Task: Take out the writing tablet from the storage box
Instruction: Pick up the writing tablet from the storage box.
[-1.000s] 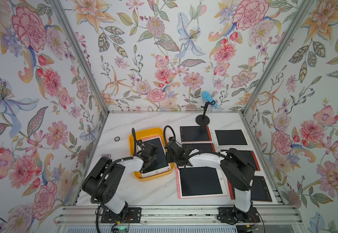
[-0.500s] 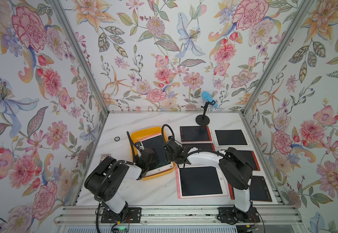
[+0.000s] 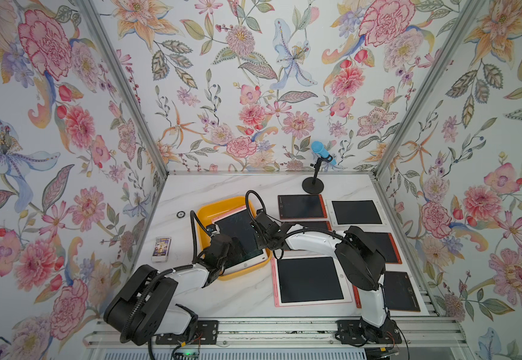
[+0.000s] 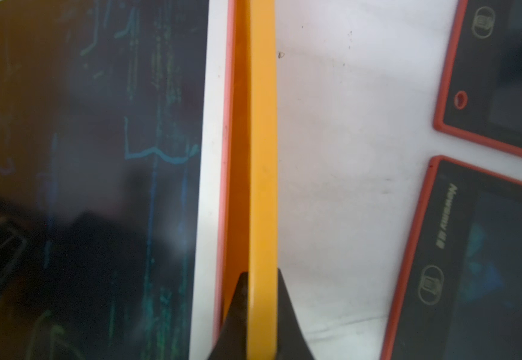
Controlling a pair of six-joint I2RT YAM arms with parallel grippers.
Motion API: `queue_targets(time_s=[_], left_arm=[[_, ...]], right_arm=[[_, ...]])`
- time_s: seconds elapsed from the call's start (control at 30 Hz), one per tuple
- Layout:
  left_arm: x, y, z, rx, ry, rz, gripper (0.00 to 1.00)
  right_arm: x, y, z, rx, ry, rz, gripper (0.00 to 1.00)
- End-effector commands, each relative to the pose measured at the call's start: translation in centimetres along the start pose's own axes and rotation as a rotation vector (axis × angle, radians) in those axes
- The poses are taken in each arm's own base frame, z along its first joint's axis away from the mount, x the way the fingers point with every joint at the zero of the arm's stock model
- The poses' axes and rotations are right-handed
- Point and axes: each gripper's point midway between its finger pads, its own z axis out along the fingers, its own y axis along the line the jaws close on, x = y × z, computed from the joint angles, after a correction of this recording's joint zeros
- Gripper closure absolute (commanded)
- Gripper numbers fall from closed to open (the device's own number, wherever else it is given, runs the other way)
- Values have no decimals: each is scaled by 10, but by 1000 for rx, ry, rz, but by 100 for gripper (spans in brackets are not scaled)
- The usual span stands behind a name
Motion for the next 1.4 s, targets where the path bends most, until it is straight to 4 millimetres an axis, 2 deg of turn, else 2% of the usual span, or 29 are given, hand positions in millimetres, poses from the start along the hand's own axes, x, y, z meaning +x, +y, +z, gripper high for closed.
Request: queue_targets(time_s=[0.0, 0.3, 0.47, 0.5, 0.63, 0.77, 1.07, 1.2, 1.37], left_arm=[[58, -52, -24, 289, 308, -63, 1], [81, -51, -11, 314, 370, -87, 1], [89, -59, -1, 352, 398, -102, 1], [97, -56, 3, 346, 420, -106, 1], [104, -61, 11, 372, 444, -120, 1], [108, -62, 15, 376, 455, -125, 1], [112, -64, 19, 395, 469, -126, 1], [116, -66, 21, 413, 479, -133, 1], [120, -68, 23, 431, 493, -137, 1]], right_arm=[[66, -18, 44, 61, 185, -20, 94], [38, 17, 10, -176, 78, 2, 77], [35, 39, -1, -296, 72, -10, 68], [35, 42, -2, -310, 70, -12, 66], [33, 48, -10, -329, 50, -29, 61], [19, 42, -21, -295, -2, -32, 50], [-31, 24, -53, -174, -136, -11, 37], [-41, 6, -63, -83, -176, 26, 31], [-47, -21, -86, -19, -217, 89, 25]])
